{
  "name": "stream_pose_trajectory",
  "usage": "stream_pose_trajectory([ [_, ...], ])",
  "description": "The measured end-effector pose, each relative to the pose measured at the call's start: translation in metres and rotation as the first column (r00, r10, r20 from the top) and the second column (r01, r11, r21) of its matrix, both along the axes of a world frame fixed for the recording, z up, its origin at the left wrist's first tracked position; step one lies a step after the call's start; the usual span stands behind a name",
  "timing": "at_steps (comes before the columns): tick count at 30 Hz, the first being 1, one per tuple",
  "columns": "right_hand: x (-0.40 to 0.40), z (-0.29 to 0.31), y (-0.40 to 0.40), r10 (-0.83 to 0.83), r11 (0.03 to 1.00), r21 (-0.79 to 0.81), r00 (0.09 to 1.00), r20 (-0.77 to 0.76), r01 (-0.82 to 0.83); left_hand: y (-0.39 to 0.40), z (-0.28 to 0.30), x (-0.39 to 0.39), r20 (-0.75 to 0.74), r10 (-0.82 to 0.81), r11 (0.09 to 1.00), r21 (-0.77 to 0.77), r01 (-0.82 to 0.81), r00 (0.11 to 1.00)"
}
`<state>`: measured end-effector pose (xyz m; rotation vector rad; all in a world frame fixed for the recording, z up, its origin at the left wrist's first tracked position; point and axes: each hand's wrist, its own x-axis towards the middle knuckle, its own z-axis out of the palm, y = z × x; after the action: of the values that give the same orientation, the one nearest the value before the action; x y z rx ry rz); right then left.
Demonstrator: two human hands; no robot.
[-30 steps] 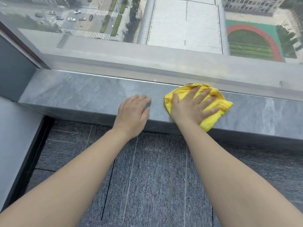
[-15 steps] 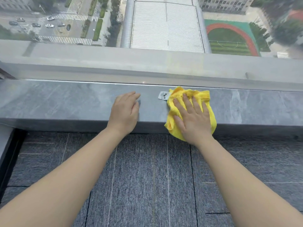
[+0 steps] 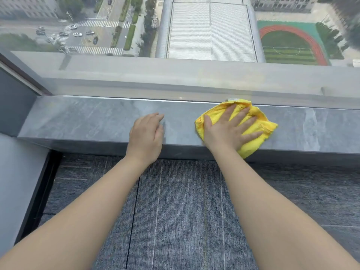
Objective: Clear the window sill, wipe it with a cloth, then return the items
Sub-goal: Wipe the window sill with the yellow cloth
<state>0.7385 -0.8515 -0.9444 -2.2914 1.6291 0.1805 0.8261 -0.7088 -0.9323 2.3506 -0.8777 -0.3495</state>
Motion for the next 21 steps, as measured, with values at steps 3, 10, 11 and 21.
stream_pose_trajectory([
  [3,0.008,0.001,0.013,0.099,0.995,-0.015,0.995,-0.001,-0.099,0.002,0.001,0.004,0.003,-0.011,1.0,-0.019,0.011,1.0],
  [10,-0.011,0.006,0.015,0.485,0.872,-0.031,0.871,-0.071,-0.488,0.002,0.002,-0.003,-0.013,-0.039,0.998,-0.045,0.039,0.999],
  [11,-0.017,0.007,0.011,0.535,0.842,-0.024,0.84,-0.084,-0.539,0.001,0.003,-0.004,-0.017,-0.045,0.998,-0.043,0.044,0.999],
  [21,-0.087,0.01,-0.045,0.243,0.97,0.03,0.966,-0.083,-0.241,-0.025,0.007,-0.022,-0.037,-0.105,0.994,0.024,0.106,0.994],
])
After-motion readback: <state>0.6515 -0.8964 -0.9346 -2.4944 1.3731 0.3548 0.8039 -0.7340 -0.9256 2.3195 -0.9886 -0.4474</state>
